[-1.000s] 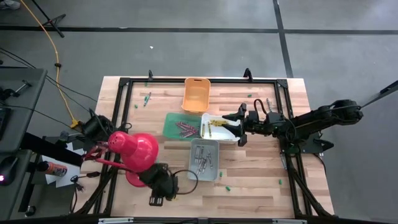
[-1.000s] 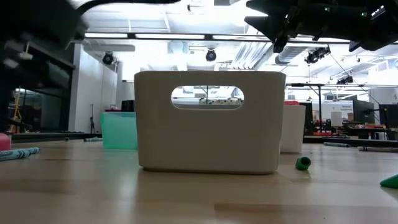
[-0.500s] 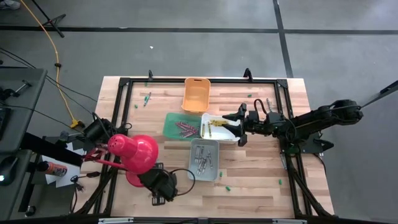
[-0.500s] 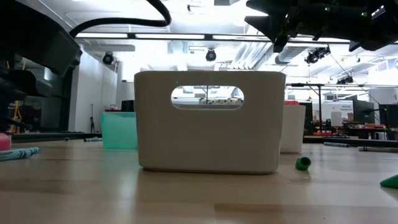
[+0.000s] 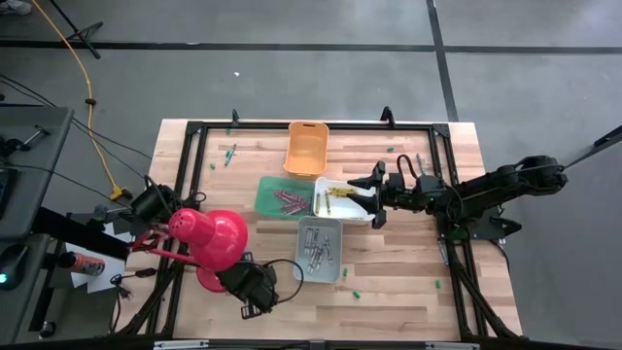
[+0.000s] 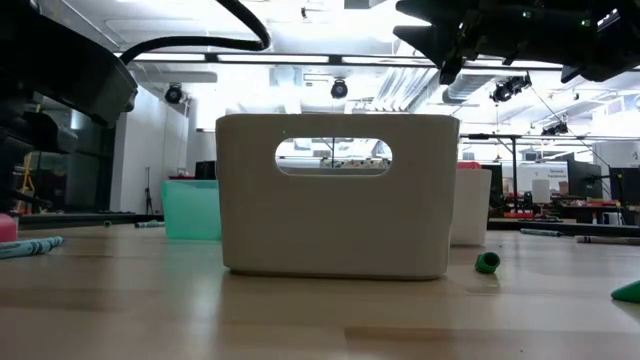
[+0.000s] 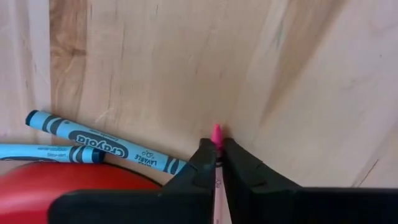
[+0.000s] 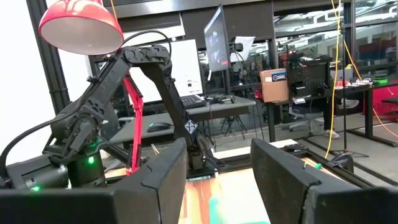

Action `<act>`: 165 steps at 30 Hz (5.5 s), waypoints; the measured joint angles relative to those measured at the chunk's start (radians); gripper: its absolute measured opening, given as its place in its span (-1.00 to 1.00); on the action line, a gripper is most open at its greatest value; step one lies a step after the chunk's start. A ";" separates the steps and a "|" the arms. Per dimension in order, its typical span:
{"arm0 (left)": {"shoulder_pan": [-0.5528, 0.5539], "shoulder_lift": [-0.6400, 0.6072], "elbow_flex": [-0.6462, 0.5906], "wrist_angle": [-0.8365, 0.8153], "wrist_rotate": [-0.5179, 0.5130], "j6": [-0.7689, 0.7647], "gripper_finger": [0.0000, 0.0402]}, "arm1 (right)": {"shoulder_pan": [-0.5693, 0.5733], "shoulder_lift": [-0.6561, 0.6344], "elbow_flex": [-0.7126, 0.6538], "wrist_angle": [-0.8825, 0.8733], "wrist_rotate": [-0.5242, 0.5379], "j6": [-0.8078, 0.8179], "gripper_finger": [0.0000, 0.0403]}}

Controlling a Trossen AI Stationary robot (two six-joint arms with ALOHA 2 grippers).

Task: Sort crayons
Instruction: Put the pink crayon into the blue bin

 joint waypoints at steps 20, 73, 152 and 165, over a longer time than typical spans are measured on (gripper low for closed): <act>0.006 0.006 0.186 0.038 -0.073 0.331 -1.00 | 0.000 0.000 0.000 -0.009 0.000 0.000 -0.14; 0.462 -0.536 -0.522 1.080 -0.457 0.926 -1.00 | 0.000 0.000 0.000 -0.055 0.001 0.000 -0.14; 0.705 -0.538 -0.718 1.458 -0.326 1.041 -1.00 | -0.039 0.000 0.000 -0.205 0.156 -0.147 -0.14; 0.682 -0.513 -0.467 0.694 -0.433 0.887 -1.00 | -0.039 0.000 0.000 -0.222 0.156 -0.129 -0.14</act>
